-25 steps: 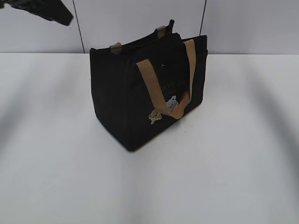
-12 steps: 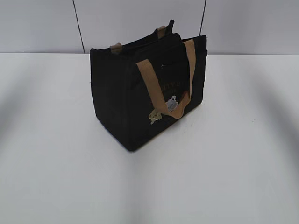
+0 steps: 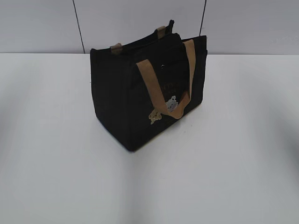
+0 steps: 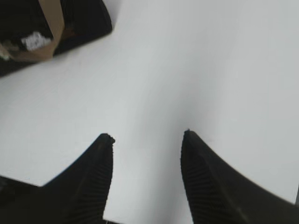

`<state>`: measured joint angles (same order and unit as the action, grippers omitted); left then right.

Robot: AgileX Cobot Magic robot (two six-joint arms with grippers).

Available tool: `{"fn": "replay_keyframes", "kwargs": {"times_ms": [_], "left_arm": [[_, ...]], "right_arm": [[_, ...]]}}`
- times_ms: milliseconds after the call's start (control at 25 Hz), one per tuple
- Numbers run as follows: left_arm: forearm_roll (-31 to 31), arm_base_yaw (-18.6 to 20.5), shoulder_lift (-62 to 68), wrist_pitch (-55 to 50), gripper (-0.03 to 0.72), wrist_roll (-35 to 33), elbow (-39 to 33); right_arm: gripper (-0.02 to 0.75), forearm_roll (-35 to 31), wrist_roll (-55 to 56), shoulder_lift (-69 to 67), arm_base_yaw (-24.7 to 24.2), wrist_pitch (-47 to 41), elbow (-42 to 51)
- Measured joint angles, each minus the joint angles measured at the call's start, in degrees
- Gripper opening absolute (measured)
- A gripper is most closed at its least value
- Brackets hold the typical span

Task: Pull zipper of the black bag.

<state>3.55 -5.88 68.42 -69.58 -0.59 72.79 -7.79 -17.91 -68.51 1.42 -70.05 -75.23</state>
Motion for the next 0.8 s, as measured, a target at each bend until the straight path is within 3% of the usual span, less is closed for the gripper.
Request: {"fn": "replay_keyframes", "kwargs": {"times_ms": [360, 800], "left_arm": [[0.0, 0.0, -20.0, 2.4, 0.447, 0.0, -19.6], [0.1, 0.0, -47.0, 11.5, 0.437, 0.0, -38.8]], "right_arm": [[0.363, 6.7, 1.9, 24.7, 0.0, 0.3, 29.0], [0.363, 7.2, 2.8, 46.6, 0.0, 1.6, 44.4]]}}
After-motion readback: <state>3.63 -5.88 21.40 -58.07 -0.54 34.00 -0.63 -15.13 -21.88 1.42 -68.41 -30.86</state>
